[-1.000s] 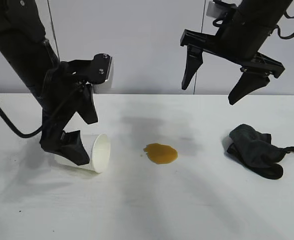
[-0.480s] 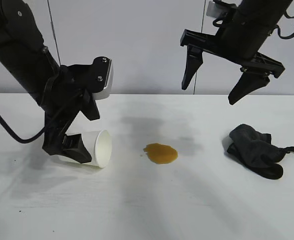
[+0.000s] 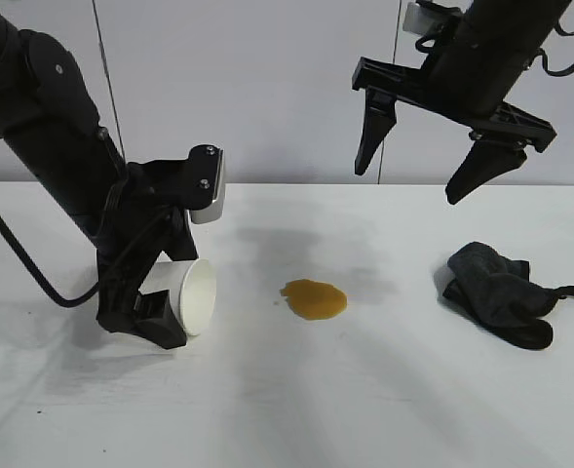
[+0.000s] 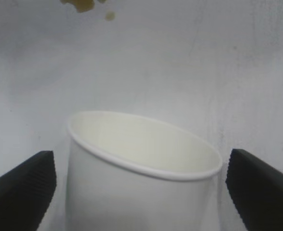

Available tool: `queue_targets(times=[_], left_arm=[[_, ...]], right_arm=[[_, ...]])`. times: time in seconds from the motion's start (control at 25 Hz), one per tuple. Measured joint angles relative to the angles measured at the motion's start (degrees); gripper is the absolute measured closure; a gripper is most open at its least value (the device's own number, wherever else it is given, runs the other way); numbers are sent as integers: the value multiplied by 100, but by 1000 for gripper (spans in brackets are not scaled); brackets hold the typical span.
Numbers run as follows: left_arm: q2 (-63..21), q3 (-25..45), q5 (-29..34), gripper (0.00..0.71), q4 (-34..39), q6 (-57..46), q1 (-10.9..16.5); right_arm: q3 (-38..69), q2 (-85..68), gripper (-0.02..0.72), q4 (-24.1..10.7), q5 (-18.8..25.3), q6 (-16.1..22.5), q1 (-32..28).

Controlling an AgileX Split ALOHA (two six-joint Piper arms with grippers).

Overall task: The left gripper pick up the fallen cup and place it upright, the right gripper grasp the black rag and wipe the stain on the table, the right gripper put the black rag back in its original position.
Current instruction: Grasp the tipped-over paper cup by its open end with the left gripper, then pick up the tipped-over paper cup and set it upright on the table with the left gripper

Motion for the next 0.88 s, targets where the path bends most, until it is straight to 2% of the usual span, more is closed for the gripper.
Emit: queue_targets(times=[0.08,0.24,0.4,0.6,0.72,0.8,0.88], left_arm=[[33,0,0,77,-47,0,0],[39,0,-22,231,-77,5,0],[39,0,-42,275,-226,21,0],[-59,0,233,282,-1130,561,89],[-269,0,661,284,-2049,1300,375],[-401,0,1109,284,-2861,1785,711],[-455,0,1698,284,-3633,2292,1174]], right_arm=[[0,0,81,0,0,0,0],[0,0,81,0,0,0,0],[0,0,81,0,0,0,0],[0,0,81,0,0,0,0],[0,0,81,0,0,0,0],[0,0,81,0,0,0,0],[0,0,81,0,0,0,0]])
